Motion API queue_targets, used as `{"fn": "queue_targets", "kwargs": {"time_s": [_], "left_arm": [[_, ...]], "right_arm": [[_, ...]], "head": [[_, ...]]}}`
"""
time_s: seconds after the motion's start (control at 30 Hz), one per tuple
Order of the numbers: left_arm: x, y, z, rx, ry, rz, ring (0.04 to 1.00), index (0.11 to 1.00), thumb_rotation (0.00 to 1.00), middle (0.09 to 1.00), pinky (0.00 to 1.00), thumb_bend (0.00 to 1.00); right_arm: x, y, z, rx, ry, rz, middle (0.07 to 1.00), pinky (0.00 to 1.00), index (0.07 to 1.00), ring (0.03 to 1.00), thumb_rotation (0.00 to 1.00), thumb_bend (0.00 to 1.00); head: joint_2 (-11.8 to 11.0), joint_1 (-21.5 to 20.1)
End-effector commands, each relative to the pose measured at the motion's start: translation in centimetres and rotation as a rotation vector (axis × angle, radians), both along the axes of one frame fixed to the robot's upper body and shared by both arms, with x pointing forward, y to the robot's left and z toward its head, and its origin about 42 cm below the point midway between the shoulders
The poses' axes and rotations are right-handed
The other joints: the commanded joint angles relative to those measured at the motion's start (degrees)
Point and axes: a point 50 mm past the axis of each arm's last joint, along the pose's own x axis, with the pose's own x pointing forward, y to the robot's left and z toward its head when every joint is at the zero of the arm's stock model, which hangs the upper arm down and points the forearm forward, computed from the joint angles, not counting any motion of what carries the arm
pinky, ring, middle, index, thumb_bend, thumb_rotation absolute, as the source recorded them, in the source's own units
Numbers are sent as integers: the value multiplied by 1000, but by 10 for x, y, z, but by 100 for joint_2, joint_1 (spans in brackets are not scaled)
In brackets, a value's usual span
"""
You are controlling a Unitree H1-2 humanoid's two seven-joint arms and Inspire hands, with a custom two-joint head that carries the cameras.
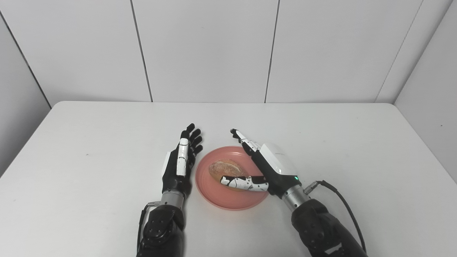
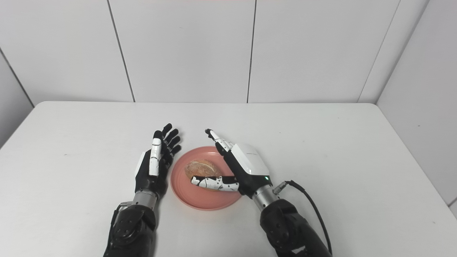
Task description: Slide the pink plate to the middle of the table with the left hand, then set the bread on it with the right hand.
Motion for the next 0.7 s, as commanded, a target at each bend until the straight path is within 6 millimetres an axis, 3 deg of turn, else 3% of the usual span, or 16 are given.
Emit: {"fn": "queue_targets", "kwargs": {"time_s": [0.0,0.17,0.33,0.43,0.67], "left_arm": [[5,-2,16,24,-68,-20,949,930,1000,944,951,573],[3,1,18,86,-104,-30,960,938,1000,950,968,589],[2,5,20,116,-115,-30,976,952,1000,965,992,588],[2,8,19,132,-115,-32,989,957,1000,972,1000,606],[2,14,20,148,-111,-55,1000,971,1000,986,1000,624]], "right_arm": [[2,0,24,48,-116,26,940,834,980,905,848,704],[-3,-8,22,188,-83,-27,975,865,996,941,899,675],[-2,-19,12,358,-36,-94,1000,977,1000,997,951,607],[1,-26,7,448,13,-102,1000,999,1000,1000,996,606],[12,-32,-7,735,142,-136,1000,1000,1000,1000,1000,678]], "head": [[-6,8],[-16,10],[-15,-33],[-7,-40],[24,-88]]}}
